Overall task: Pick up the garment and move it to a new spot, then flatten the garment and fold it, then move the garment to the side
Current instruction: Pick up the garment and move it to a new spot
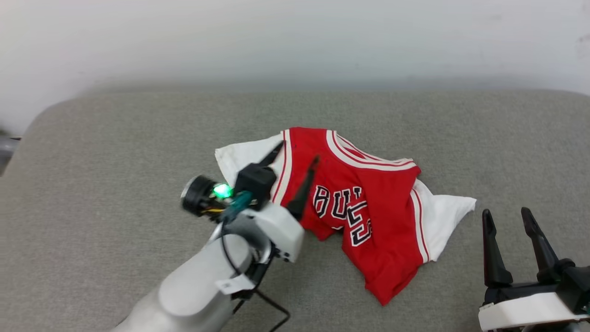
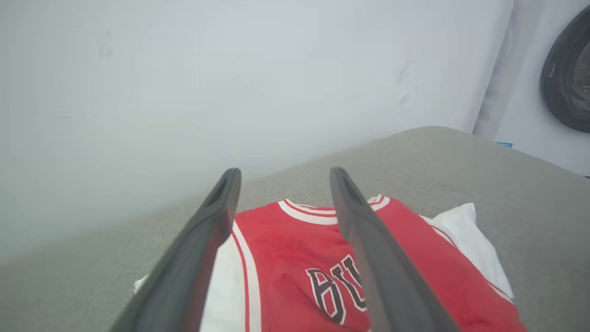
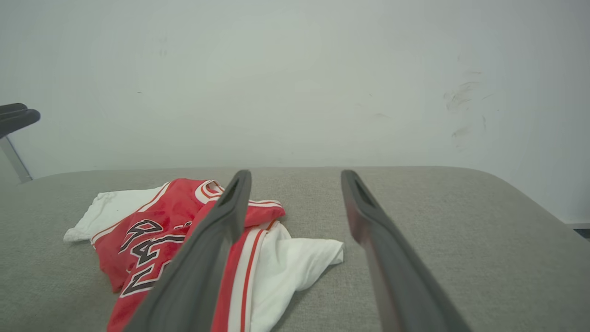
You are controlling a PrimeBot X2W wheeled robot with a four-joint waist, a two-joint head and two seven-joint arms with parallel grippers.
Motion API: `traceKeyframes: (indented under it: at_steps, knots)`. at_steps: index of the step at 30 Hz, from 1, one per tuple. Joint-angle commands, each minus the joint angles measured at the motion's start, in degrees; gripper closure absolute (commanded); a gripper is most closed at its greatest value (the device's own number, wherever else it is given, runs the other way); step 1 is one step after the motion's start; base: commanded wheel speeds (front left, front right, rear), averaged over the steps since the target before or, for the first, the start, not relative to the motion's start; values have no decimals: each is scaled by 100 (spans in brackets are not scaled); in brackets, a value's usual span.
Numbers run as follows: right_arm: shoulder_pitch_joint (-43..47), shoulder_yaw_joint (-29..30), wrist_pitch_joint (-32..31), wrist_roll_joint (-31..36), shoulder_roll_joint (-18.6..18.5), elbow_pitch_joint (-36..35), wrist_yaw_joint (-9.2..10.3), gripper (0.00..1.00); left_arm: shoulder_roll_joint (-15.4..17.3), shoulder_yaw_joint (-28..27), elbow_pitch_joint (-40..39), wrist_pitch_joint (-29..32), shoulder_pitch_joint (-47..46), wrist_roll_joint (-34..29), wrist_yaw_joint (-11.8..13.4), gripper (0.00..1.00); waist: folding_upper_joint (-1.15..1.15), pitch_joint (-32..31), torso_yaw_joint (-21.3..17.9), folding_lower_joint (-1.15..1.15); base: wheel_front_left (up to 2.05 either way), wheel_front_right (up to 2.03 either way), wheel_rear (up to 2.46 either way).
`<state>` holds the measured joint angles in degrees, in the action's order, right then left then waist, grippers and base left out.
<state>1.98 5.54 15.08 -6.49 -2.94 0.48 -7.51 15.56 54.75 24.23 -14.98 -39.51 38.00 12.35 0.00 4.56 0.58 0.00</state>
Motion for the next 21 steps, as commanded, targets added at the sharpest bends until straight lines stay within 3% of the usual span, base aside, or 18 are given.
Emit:
traceKeyframes:
  at_steps: [1,4,9,15,21]
  knots:
    - [74,15,14,20,11,15,4,0,139,-324,-283,-27,345,-227,261,0,0,-121,128,0,0,0,0]
    - [97,37,14,17,12,-8,4,0,335,-914,-765,-26,793,-630,625,0,0,-166,214,0,0,0,0]
    - [169,31,14,-53,11,-6,4,0,501,-1715,-1346,-22,1545,-1130,882,0,0,-261,326,0,0,0,0]
    - [264,10,14,-131,11,1,4,0,513,-2586,-1814,-23,2547,-1586,838,0,0,-389,383,0,0,0,0]
    - [327,-17,14,-213,11,-24,4,0,279,-3244,-1974,-23,3393,-1920,637,0,0,-456,386,0,0,0,0]
